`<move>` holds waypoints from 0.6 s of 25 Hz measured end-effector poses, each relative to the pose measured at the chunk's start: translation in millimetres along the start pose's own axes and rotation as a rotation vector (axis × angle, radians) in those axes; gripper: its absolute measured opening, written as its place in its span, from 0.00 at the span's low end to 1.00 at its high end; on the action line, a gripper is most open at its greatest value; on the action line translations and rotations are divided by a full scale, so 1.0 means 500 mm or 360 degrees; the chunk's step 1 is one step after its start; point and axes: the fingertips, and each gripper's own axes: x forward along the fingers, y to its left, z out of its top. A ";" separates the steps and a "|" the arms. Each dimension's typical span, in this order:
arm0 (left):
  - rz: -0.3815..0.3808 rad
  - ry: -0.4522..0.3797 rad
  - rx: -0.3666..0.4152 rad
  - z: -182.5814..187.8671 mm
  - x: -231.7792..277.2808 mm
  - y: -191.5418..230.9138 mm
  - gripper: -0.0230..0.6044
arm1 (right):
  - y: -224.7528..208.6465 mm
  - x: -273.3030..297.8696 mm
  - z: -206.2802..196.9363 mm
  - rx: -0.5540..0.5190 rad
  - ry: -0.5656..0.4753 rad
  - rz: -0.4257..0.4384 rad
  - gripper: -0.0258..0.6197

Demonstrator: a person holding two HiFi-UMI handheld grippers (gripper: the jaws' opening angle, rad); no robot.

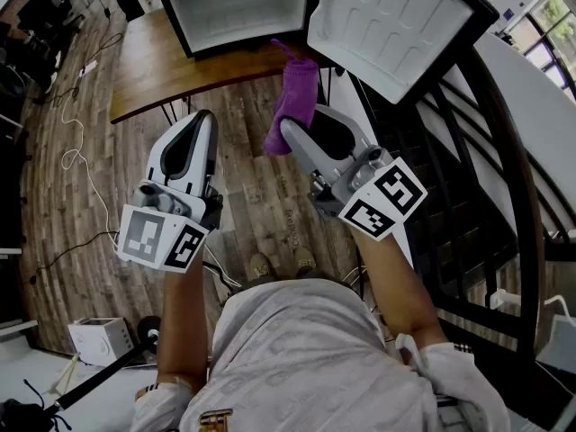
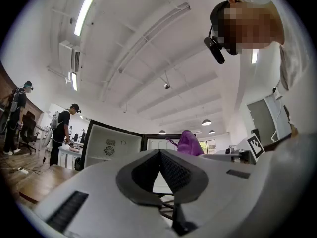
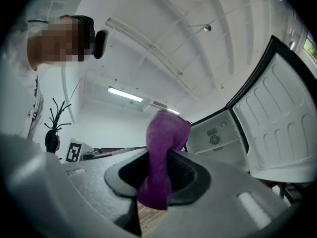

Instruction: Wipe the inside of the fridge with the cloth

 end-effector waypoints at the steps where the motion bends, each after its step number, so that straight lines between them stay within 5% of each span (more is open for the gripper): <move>1: -0.0001 0.0000 0.0003 -0.001 0.002 0.000 0.04 | -0.001 0.001 0.000 -0.0004 -0.0001 0.0003 0.20; 15: 0.0013 -0.0007 0.0010 0.000 0.004 0.001 0.03 | 0.012 0.002 0.006 -0.0060 0.0005 0.0028 0.20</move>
